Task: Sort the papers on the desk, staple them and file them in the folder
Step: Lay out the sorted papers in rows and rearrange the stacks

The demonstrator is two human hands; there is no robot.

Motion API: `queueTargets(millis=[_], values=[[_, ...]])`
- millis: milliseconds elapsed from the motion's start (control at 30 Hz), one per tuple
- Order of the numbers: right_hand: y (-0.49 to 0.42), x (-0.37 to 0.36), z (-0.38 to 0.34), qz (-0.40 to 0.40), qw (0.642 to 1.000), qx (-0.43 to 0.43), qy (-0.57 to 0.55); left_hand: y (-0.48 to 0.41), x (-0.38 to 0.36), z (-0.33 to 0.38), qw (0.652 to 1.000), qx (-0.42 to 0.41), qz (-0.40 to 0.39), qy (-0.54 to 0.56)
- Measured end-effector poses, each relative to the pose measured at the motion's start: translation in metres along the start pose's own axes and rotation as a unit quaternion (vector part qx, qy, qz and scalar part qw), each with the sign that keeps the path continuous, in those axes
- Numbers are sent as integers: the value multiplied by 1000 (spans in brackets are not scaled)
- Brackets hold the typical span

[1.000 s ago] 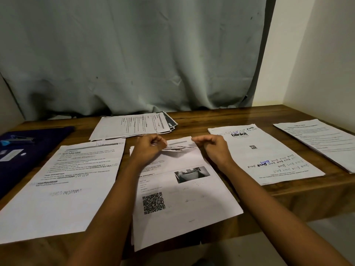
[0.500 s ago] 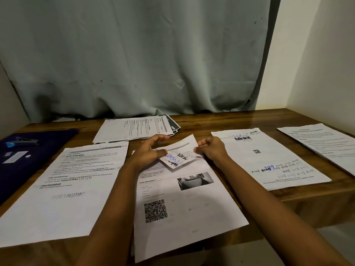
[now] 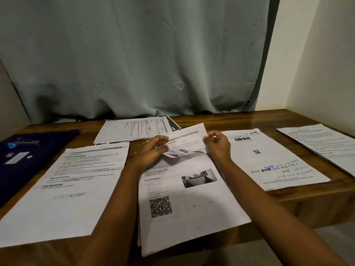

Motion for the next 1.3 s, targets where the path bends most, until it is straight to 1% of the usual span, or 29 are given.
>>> queueTargets(millis=[100, 200, 267, 333, 433, 533, 700, 767, 833, 867, 933, 1033, 1133, 1200, 1300], values=[[-1, 6, -4, 28, 997, 69, 0, 7, -2, 7, 999, -3, 14, -40], [-10, 17, -15, 46, 988, 139, 40, 16, -3, 16, 997, -7, 56, -57], [-18, 25, -25, 74, 983, 159, 47, 20, -6, 20, 995, -15, 78, -59], [-27, 37, -40, 112, 978, 170, 39, 21, -9, 22, 993, 0, 85, -77], [-42, 60, -67, 183, 966, 182, 18, 13, -9, 16, 991, 41, 78, -105], [-51, 82, -94, 242, 945, 220, -17, 1, -8, 3, 989, 55, 55, -129], [-65, 119, -133, 291, 901, 304, -105, -2, -8, -1, 988, 38, 59, -139], [-71, 132, -146, 293, 892, 320, -125, -2, -7, -2, 989, 46, 66, -121], [-78, 143, -157, 276, 902, 311, -115, -3, -7, -3, 991, 64, 69, -93], [-81, 146, -162, 250, 917, 297, -96, -2, -7, -3, 992, 67, 70, -83], [-87, 145, -164, 173, 952, 251, -35, -10, -5, -12, 993, 75, 71, -58], [-80, 125, -154, 76, 976, 201, 42, -37, -2, -42, 996, 62, 51, 34], [-65, 89, -126, -16, 985, 150, 82, -33, 1, -34, 993, 54, 50, 94], [-55, 66, -101, -65, 978, 127, 150, -11, -1, -6, 989, 45, 57, 128], [-38, 38, -68, -111, 967, 123, 195, -1, -3, 8, 987, 67, 57, 134]])
Point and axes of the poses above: each hand's wrist, its own y-axis away from the middle knuckle, its own x-axis out of the back of the hand, z = x × y, the point moved 2 cm from there along -y, towards the middle knuckle, and after that the axes turned 1 degree about -z, right-handed, at the moved point
